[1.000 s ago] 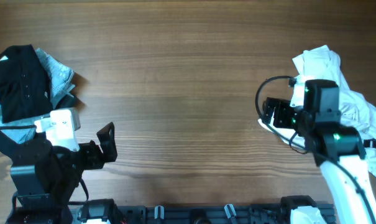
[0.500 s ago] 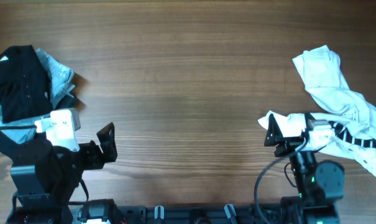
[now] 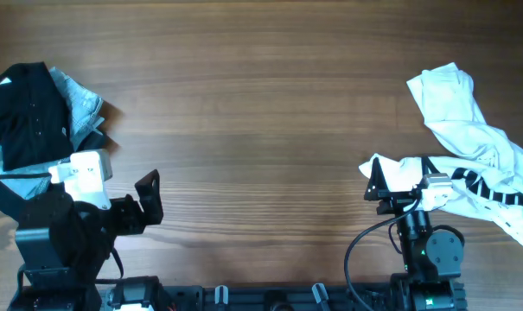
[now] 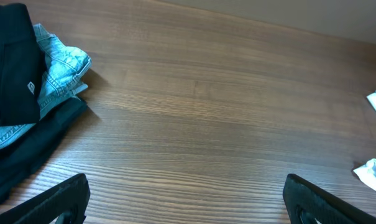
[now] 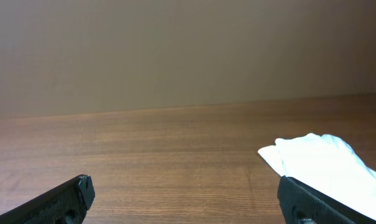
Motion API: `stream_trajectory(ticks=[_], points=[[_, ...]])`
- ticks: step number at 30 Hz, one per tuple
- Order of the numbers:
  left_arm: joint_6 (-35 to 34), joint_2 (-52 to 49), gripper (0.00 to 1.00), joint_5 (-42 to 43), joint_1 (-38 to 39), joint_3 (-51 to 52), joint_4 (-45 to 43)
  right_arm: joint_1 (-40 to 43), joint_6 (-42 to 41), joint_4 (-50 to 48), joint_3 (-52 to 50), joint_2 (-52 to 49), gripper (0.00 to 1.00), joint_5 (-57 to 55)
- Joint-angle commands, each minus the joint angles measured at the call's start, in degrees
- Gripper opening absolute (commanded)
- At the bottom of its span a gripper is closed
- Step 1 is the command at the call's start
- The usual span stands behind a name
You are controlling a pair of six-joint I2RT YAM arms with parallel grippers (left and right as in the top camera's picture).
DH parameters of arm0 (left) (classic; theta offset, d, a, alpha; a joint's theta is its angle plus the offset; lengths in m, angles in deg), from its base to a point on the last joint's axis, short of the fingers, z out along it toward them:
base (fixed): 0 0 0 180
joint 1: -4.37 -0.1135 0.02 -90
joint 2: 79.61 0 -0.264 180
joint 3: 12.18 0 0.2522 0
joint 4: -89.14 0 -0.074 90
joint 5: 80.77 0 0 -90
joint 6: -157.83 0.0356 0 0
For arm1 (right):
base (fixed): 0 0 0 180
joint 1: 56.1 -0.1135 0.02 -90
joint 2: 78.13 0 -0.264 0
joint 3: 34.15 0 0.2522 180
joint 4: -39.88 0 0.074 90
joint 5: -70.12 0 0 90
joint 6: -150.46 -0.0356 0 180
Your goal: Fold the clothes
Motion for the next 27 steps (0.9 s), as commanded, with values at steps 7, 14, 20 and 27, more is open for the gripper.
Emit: stream_trajectory(ticks=[7, 14, 20, 27], points=[[-0.76, 0.22, 1.0, 0.48, 0.17, 0.26, -0.11, 0.13, 1.09, -0.22, -0.04, 0.72, 1.0, -0.55], [-0.76, 0.22, 1.0, 0.5, 0.17, 0.26, -0.11, 0.13, 1.09, -0.22, -0.02, 0.72, 1.0, -0.55], [-0.76, 0.22, 1.0, 0.5, 0.17, 0.26, -0.11, 0.13, 1.11, -0.22, -0.04, 0.72, 1.0, -0.55], [-0.55, 6.03, 1.0, -2.54, 0.17, 3.98, 1.49, 0.13, 1.11, -0.22, -0.02, 0.72, 1.0, -0.52]])
